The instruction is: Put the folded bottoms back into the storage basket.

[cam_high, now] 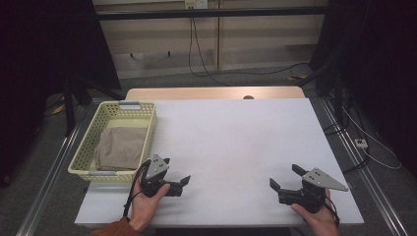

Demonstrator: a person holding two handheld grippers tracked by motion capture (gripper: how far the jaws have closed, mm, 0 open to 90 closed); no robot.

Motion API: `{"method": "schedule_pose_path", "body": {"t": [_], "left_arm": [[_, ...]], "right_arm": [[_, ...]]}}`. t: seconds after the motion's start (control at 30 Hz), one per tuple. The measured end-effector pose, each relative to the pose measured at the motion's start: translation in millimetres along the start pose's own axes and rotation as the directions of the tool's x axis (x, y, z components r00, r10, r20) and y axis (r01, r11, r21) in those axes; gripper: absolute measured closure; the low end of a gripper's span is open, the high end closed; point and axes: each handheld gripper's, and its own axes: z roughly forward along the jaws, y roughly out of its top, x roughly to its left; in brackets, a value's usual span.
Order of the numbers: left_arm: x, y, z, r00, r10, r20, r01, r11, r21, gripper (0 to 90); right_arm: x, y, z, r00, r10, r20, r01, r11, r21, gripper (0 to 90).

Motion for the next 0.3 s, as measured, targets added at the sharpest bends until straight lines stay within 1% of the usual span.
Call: {"method": "schedule_pose_path", "body": {"t": [0.03,0.1,0.13,0.17,0.2,0.23,0.27,0.3], "left_arm": [[0.4,0.3,-0.5,1.0000,0.001,-0.002,-0.001,0.9999,-0.010,6.8],[1.3,0.7,-2.2,0.9997,-0.019,-0.018,0.019,0.9996,-0.021,6.8],[2.0,0.6,-2.8,0.9991,-0.034,-0.026,0.033,0.9988,-0.036,6.8],[3.6,1.2,-3.9,0.9989,-0.038,-0.026,0.037,0.9985,-0.041,6.8],[5.7,2.7,-5.7,0.9991,-0.038,-0.017,0.038,0.9983,-0.045,7.1],[7.1,4.2,-7.2,0.9991,-0.036,-0.024,0.035,0.9979,-0.054,7.8],[7.2,4.6,-7.8,0.9983,-0.029,-0.049,0.026,0.9980,-0.058,7.8],[6.9,4.1,-6.9,0.9978,-0.026,-0.061,0.022,0.9983,-0.053,7.1]], "right_arm": [[-0.1,0.0,0.1,1.0000,0.000,-0.001,0.000,1.0000,0.000,4.7],[-0.4,-0.1,0.1,1.0000,-0.001,-0.003,0.001,1.0000,0.000,4.7],[-0.5,0.0,0.1,1.0000,0.001,-0.001,-0.001,1.0000,0.001,4.7],[-0.6,0.1,0.2,1.0000,0.002,-0.001,-0.002,1.0000,0.000,4.7],[-0.6,0.2,0.3,1.0000,0.001,-0.003,-0.001,1.0000,-0.001,4.7],[-0.2,0.2,0.3,1.0000,0.000,-0.003,0.000,1.0000,-0.001,4.7],[-0.1,0.1,0.4,1.0000,0.000,-0.002,0.000,1.0000,0.001,4.7],[-0.2,0.1,0.8,1.0000,0.001,-0.003,-0.001,1.0000,0.002,4.7]]}}
